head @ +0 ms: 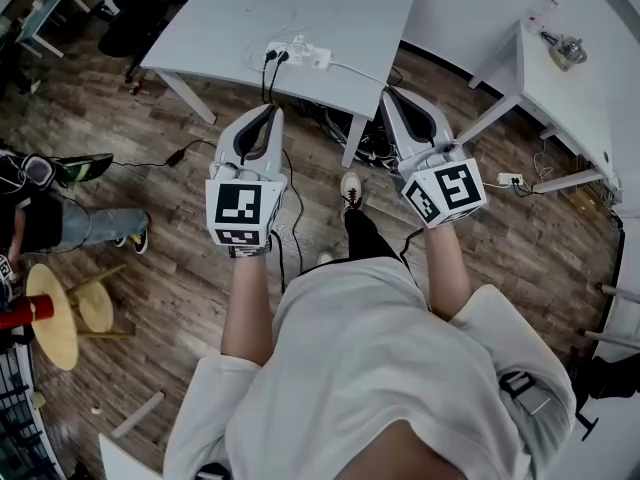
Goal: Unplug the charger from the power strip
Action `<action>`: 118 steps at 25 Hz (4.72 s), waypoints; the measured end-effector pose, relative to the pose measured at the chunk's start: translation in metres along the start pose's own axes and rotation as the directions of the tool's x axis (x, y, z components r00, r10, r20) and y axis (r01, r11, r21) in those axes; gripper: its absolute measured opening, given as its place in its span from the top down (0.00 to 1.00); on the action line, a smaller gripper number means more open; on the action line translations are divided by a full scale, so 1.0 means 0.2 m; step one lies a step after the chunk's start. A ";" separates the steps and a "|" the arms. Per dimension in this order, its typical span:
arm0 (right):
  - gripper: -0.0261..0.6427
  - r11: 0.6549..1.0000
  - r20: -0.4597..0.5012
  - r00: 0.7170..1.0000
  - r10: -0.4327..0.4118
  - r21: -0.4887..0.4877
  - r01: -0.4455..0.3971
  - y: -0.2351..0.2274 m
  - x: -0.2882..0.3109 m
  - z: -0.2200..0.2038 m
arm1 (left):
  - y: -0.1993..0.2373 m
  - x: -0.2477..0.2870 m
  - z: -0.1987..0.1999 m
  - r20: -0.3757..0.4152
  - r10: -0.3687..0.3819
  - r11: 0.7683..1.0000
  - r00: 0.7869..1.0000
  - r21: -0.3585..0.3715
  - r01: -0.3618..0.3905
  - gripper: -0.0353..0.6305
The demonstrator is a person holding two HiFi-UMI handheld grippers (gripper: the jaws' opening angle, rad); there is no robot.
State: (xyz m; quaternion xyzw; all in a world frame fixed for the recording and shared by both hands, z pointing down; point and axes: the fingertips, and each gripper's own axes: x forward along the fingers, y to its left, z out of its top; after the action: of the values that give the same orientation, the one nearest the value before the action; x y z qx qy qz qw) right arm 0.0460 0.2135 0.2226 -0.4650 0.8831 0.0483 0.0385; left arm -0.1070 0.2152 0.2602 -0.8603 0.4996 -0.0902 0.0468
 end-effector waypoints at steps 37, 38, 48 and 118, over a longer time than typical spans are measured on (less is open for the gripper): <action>0.96 0.983 -0.237 0.954 0.184 0.072 -0.171 -1.02 1.36 -0.80 | 0.55 1.50 -0.48 -0.228 0.079 0.988 0.970 -0.115 -0.108 0.90; 0.96 0.982 -0.245 0.951 0.187 0.079 -0.173 -1.03 1.39 -0.84 | 0.55 1.52 -0.51 -0.238 0.075 0.987 0.968 -0.120 -0.106 0.90; 0.96 0.975 -0.394 0.892 0.223 0.100 -0.200 -0.96 1.46 -1.36 | 0.44 1.61 -0.88 -0.377 -0.053 0.973 0.925 -0.228 -0.037 0.84; 0.96 0.958 -0.682 0.673 0.286 0.194 -0.211 -0.81 1.53 -2.35 | 0.43 1.96 -1.65 -0.578 -0.097 0.944 0.810 -0.312 -0.110 0.73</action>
State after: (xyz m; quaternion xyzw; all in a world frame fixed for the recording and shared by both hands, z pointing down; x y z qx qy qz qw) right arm -0.0037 -0.1840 0.6459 -0.3210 0.8870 -0.1710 -0.2845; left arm -0.0558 -0.1646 0.6106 -0.7839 0.5003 -0.2657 -0.2542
